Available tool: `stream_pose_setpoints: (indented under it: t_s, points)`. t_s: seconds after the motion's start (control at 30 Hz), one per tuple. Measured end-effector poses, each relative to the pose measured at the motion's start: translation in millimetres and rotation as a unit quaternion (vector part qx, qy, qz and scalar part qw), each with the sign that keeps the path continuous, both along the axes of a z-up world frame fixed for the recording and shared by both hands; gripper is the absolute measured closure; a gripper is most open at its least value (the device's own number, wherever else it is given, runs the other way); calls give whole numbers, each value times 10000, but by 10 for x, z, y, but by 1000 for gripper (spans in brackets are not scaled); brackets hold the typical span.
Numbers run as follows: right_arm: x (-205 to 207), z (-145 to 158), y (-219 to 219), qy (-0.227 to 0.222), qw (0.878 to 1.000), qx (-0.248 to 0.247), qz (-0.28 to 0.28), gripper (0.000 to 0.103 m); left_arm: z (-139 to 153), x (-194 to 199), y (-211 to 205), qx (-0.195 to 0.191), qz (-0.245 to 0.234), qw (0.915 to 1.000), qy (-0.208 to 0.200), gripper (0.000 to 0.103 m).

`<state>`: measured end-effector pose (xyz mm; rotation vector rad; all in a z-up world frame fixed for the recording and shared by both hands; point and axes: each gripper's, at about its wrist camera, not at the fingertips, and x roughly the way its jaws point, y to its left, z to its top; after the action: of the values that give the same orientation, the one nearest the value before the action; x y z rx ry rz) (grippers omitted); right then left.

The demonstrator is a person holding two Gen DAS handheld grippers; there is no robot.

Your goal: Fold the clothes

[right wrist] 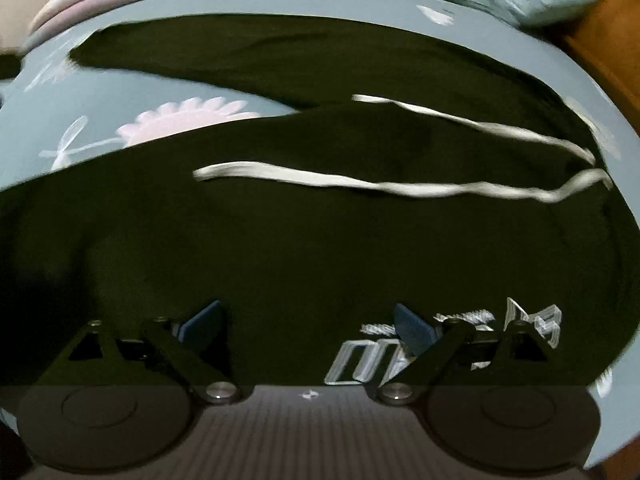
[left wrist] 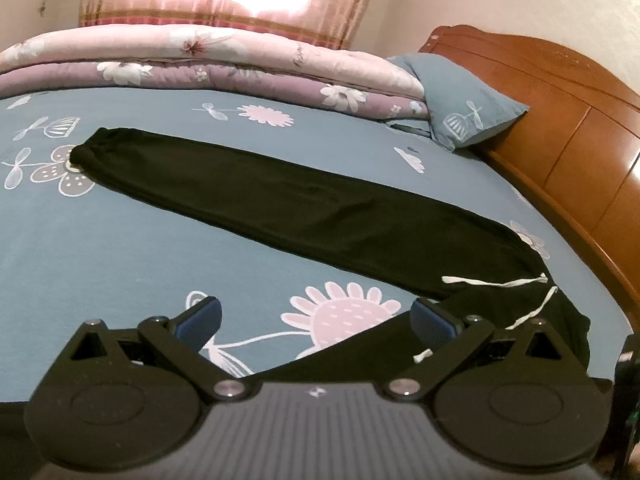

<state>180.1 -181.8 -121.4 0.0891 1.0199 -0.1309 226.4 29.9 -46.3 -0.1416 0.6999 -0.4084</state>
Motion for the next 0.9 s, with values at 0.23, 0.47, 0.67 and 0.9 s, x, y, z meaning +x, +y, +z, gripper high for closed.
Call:
stream_pose_setpoints:
  t_s: [0.23, 0.47, 0.67, 0.9]
  points:
    - [-361, 14, -253, -10, 9994, 154, -296, 7, -14, -12, -155, 111, -166, 9998, 2, 3]
    - [-584, -3, -306, 67, 9992, 63, -385, 7, -8, -57, -275, 216, -293, 9993, -29, 3]
    - [-641, 13, -132, 228, 9994, -236, -142, 2, 17, -147, -337, 314, -445, 9985, -90, 3]
    - [-452, 55, 345, 85, 9973, -260, 684, 2, 64, -156, -203, 356, -235, 9991, -48, 3]
